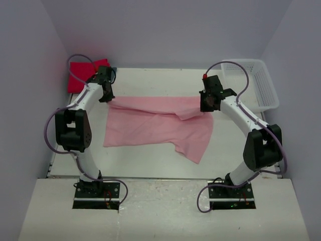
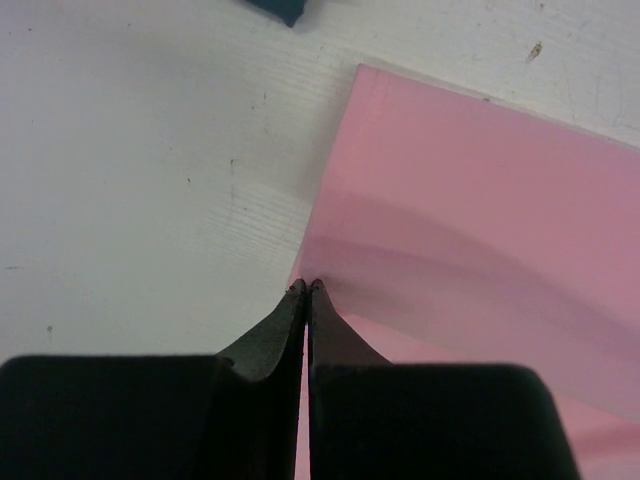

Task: Fold and stack the t-shirts
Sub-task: Flatten out the tshirt

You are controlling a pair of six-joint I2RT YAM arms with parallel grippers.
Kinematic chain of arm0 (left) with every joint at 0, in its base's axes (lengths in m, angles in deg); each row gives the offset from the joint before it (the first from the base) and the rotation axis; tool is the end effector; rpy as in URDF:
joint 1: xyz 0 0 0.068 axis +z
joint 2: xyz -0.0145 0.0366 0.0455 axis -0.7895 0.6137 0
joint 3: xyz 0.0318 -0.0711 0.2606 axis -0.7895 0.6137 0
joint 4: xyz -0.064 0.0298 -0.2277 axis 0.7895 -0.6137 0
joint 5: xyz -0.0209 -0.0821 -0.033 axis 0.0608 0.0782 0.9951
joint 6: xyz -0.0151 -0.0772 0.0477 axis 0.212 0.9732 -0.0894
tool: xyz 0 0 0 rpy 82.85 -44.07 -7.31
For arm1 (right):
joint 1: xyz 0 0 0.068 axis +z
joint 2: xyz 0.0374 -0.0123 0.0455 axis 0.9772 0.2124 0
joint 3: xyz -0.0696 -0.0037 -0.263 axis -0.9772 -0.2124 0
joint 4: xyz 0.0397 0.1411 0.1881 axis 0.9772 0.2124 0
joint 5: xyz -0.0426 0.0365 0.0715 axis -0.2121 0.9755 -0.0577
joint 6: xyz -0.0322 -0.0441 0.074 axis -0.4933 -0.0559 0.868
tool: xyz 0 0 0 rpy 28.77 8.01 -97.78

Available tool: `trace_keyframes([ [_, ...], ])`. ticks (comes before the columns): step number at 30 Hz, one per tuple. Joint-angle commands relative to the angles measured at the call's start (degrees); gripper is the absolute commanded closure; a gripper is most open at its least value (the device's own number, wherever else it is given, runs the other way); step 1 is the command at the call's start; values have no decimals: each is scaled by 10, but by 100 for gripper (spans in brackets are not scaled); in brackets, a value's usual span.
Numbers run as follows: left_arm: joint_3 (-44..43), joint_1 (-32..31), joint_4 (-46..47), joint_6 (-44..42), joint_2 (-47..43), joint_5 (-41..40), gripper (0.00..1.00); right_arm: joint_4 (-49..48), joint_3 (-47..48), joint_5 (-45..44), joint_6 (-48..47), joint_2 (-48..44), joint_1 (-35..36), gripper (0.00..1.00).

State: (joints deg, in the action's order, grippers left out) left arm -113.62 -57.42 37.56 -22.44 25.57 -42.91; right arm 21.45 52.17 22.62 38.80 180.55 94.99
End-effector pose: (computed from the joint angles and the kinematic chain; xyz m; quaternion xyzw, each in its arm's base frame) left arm 0.4033 -0.0122 0.2085 -0.1679 0.9408 0.0852 0.2817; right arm 0.3349 0.0935 0.2310 0.0056 0.9560 0.0259 0.2922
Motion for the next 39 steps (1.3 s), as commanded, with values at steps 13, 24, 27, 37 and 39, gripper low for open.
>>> trace_keyframes([
  [13,-75,-5,53,-1,-423,170,100,98,266,-102,-46,-299,155,100],
  [24,-199,-5,8,-10,-592,247,100,172,442,-10,-43,-403,243,100],
  [27,-239,-5,4,3,-590,262,100,158,453,36,-39,-415,243,100],
  [37,-229,-5,43,37,-597,289,100,132,473,66,-47,-411,243,100],
  [39,-225,-5,36,38,-581,281,100,133,497,68,-52,-395,243,100],
])
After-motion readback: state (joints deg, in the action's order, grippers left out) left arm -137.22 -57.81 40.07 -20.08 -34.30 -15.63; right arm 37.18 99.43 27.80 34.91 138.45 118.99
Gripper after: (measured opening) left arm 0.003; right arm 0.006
